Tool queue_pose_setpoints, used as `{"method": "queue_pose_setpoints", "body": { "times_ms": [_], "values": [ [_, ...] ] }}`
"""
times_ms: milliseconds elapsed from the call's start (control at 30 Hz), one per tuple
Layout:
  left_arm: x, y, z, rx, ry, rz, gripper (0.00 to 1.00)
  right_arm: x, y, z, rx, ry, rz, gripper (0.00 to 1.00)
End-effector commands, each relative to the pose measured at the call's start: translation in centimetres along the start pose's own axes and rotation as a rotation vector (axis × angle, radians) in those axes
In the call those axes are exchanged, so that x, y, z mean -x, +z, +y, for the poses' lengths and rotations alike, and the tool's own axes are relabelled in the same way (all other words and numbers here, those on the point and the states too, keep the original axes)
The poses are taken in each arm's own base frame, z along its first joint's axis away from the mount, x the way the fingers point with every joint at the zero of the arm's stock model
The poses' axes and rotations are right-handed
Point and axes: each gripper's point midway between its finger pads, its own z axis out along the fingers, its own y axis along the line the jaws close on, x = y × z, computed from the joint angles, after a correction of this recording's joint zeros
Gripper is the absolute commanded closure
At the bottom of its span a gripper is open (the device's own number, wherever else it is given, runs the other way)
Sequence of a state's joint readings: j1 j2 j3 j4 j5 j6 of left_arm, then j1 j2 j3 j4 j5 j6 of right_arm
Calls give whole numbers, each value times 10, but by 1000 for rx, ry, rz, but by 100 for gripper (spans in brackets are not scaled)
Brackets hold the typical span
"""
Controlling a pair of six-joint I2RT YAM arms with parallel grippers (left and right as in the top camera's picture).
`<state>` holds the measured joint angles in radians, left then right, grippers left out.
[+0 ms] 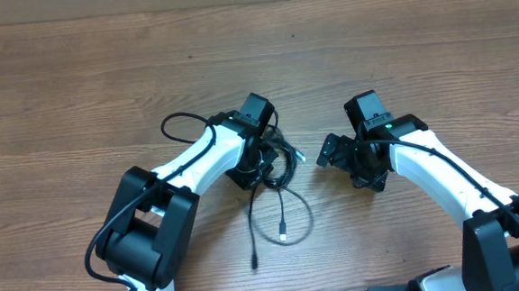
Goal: Untangle cables
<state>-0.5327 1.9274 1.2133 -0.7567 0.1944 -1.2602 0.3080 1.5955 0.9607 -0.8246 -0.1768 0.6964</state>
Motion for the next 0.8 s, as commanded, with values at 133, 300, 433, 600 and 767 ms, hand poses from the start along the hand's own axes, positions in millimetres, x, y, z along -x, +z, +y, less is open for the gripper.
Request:
{"method": "queue_pose_setpoints", "body": {
  "times_ms": [133, 300, 433, 600, 767],
  "values": [
    [5, -19, -12, -59, 217, 3, 96, -11, -13, 29, 150, -52, 63, 0],
    [6, -75, -30, -222, 453, -19, 96, -23, -19, 44, 252, -199, 113, 0],
    [-6, -117, -34, -355, 652, -16, 96, -27, -38, 48, 288, -229, 83, 2],
    [-32, -165, -29, -499, 901, -30, 96, -34, -105, 66, 448, -318, -71, 9],
    [-41, -192, -22, -538, 1096, -128, 96, -48, -165, 71, 574, -391, -230, 29]
  ]
}}
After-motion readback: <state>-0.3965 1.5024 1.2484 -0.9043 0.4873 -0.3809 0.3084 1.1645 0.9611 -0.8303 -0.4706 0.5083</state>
